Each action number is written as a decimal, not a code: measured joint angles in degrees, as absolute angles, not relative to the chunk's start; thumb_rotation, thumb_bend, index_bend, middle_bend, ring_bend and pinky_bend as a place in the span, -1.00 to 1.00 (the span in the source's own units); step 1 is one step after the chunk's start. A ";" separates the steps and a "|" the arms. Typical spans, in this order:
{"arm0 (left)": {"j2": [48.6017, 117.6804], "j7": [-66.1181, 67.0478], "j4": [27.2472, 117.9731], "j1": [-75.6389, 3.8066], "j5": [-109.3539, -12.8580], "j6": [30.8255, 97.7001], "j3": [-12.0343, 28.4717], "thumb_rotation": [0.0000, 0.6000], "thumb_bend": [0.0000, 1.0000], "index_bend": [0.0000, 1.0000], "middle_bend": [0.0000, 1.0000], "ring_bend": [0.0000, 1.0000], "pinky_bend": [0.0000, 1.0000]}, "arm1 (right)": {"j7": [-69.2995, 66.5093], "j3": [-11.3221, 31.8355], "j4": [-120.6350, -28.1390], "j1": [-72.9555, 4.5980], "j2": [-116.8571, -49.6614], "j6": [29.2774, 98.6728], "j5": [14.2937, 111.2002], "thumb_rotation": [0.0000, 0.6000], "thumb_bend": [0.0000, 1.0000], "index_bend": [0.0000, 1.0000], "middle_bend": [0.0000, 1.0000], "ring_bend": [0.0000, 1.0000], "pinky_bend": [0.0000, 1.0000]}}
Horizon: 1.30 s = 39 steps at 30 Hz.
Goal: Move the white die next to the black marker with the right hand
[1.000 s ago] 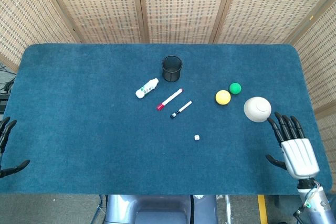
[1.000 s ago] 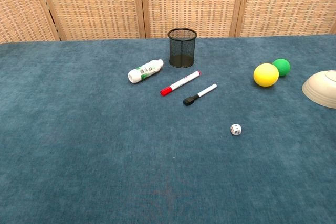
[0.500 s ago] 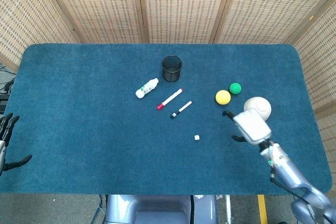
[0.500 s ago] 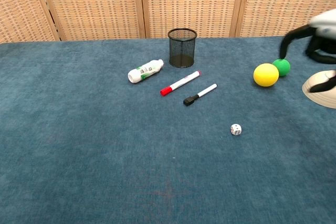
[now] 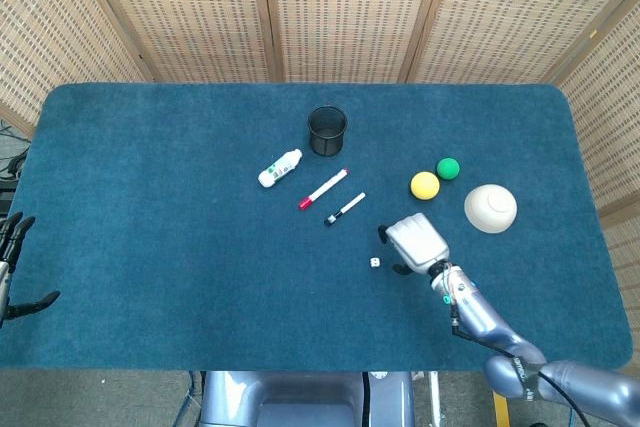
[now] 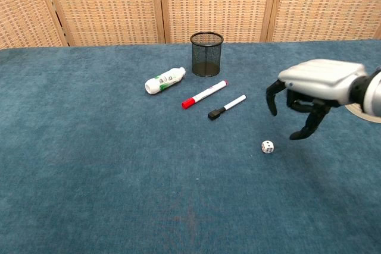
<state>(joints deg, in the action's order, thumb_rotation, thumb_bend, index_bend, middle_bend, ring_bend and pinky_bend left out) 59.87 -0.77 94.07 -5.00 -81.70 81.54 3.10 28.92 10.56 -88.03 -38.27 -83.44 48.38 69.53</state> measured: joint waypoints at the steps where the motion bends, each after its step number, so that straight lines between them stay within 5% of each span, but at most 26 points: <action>1: 59.81 -0.89 94.09 -4.99 -81.72 81.54 3.07 1.00 -1.00 -1.00 -1.00 -1.00 -1.00 | 30.26 10.38 -87.95 -38.54 -84.17 48.50 68.70 1.00 -0.58 -0.11 0.76 1.00 1.00; 10: 59.49 -1.59 94.13 -4.86 -82.01 81.78 2.89 1.00 -1.00 -1.00 -1.00 -1.00 -1.00 | 37.84 8.37 -85.96 -40.50 -90.35 49.88 60.57 1.00 -0.38 -0.11 0.76 1.00 1.00; 25: 59.41 -1.42 94.33 -5.12 -81.57 81.33 2.93 1.00 -1.00 -1.00 -1.00 -1.00 -1.00 | 39.47 6.93 -83.57 -42.62 -92.26 50.74 56.66 1.00 -0.33 -0.11 0.76 1.00 1.00; 39: 59.55 -0.92 94.42 -5.33 -81.17 81.01 2.95 1.00 -1.00 -1.00 -1.00 -1.00 -1.00 | 37.67 6.31 -83.16 -43.68 -91.99 50.17 55.16 1.00 -0.18 0.18 0.79 1.00 1.00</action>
